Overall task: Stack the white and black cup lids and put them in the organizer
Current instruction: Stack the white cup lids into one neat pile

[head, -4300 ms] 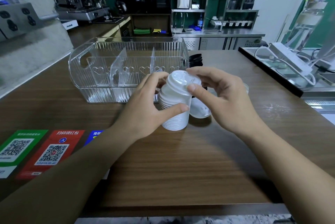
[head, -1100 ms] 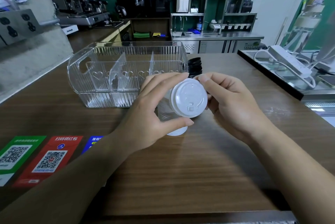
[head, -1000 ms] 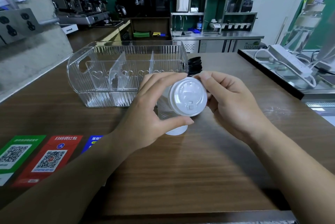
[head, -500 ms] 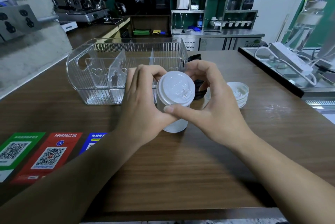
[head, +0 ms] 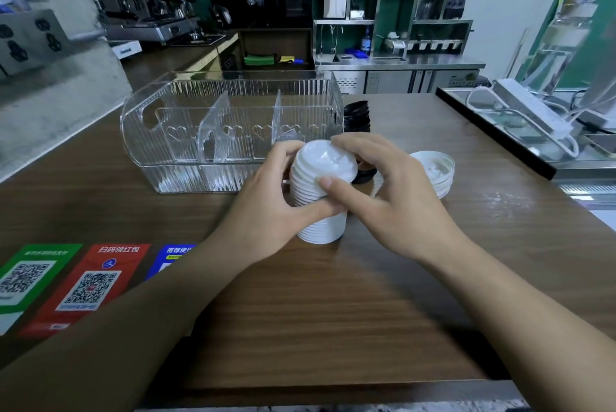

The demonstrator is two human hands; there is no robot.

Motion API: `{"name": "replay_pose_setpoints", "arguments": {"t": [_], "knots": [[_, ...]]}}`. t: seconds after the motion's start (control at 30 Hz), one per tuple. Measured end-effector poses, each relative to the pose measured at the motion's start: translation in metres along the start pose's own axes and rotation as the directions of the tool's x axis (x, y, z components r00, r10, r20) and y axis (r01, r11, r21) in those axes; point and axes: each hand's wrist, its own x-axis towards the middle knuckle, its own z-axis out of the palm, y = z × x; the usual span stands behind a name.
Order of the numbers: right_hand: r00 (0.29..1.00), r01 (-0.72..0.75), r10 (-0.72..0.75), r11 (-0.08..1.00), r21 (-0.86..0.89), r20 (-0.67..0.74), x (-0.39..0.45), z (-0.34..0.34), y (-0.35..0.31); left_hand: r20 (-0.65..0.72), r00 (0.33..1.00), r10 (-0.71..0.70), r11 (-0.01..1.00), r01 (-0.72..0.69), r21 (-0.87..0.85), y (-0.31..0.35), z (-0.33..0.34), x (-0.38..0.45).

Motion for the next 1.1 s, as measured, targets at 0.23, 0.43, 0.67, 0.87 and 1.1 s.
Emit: {"name": "replay_pose_setpoints", "arguments": {"t": [0.23, 0.43, 0.67, 0.87, 1.1], "knots": [[0.988, 0.035, -0.034, 0.999, -0.008, 0.149, 0.001, -0.002, 0.002, 0.081, 0.993, -0.086, 0.984, 0.098, -0.149, -0.011, -0.003, 0.004], [0.981, -0.012, -0.004, 0.996, 0.083, 0.192, 0.002, -0.007, 0.006, 0.14, 0.988, -0.065, 0.98, 0.09, -0.177, -0.011, -0.008, 0.006], [0.984, -0.099, 0.078, 0.987, 0.129, 0.158, 0.001, -0.005, 0.006, 0.107, 0.994, 0.016, 0.987, 0.002, -0.162, -0.007, -0.005, 0.003], [0.987, -0.101, 0.087, 0.99, 0.101, 0.135, 0.001, -0.005, 0.006, 0.085, 0.996, 0.031, 0.989, -0.019, -0.145, -0.01, -0.003, 0.003], [0.984, -0.108, 0.095, 0.991, 0.081, 0.15, 0.0, -0.007, 0.009, 0.082, 0.996, 0.03, 0.989, -0.018, -0.146, -0.008, 0.002, 0.004]]}}
